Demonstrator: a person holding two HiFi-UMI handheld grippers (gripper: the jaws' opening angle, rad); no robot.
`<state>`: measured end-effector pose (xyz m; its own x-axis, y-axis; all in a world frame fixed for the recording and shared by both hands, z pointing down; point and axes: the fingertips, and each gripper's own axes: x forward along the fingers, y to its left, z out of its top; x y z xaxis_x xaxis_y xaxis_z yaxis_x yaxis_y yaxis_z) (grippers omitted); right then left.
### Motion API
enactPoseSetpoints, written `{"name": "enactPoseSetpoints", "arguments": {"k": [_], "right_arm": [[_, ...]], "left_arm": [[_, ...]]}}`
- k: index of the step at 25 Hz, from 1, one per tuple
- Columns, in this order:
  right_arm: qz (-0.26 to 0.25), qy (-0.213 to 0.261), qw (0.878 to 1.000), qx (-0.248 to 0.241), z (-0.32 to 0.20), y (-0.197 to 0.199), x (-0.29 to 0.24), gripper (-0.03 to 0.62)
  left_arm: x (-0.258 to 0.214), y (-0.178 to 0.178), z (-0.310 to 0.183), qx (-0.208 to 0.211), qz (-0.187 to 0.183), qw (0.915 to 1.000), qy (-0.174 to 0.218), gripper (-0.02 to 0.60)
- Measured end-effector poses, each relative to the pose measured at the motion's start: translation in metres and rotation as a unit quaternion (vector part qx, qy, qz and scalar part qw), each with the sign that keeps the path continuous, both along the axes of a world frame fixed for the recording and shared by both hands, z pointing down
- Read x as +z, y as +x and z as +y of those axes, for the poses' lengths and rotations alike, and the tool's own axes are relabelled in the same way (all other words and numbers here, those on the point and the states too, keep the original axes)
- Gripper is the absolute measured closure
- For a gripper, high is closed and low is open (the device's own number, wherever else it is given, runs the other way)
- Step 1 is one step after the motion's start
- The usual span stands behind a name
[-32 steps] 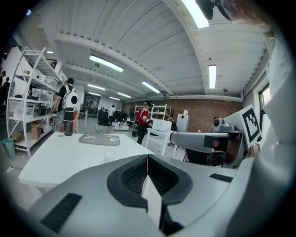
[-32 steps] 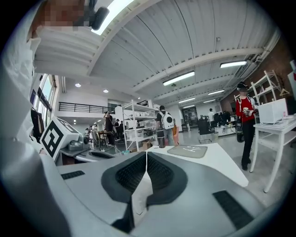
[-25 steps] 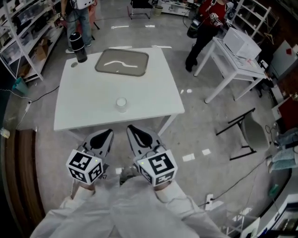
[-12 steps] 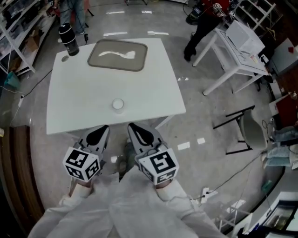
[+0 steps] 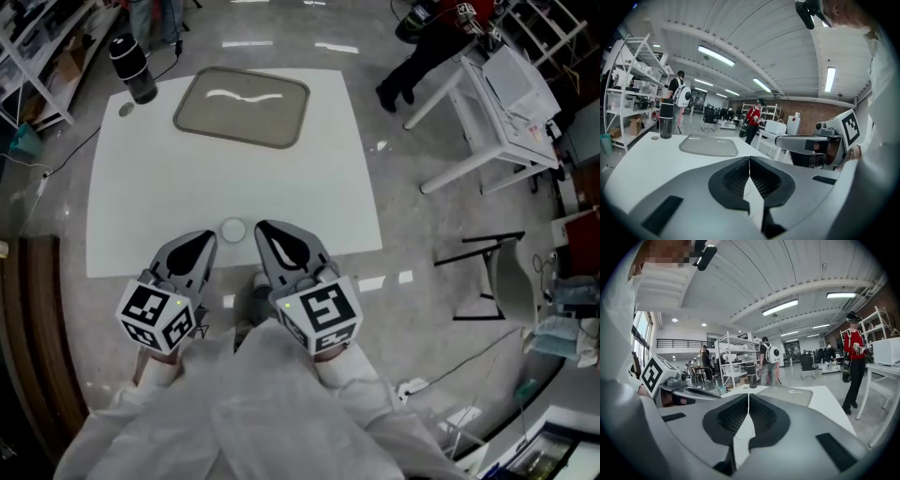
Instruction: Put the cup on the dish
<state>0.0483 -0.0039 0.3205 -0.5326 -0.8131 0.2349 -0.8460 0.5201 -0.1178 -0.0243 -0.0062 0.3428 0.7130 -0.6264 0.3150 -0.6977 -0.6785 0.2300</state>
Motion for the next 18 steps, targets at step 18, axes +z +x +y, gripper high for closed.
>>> {"name": "enactPoseSetpoints", "arguments": {"k": [18], "right_arm": [[0.016, -0.022, 0.997, -0.073, -0.070, 0.007, 0.026, 0.579]], "left_arm": [[0.018, 0.012, -0.072, -0.059, 0.002, 0.9979, -0.026, 0.572]]}}
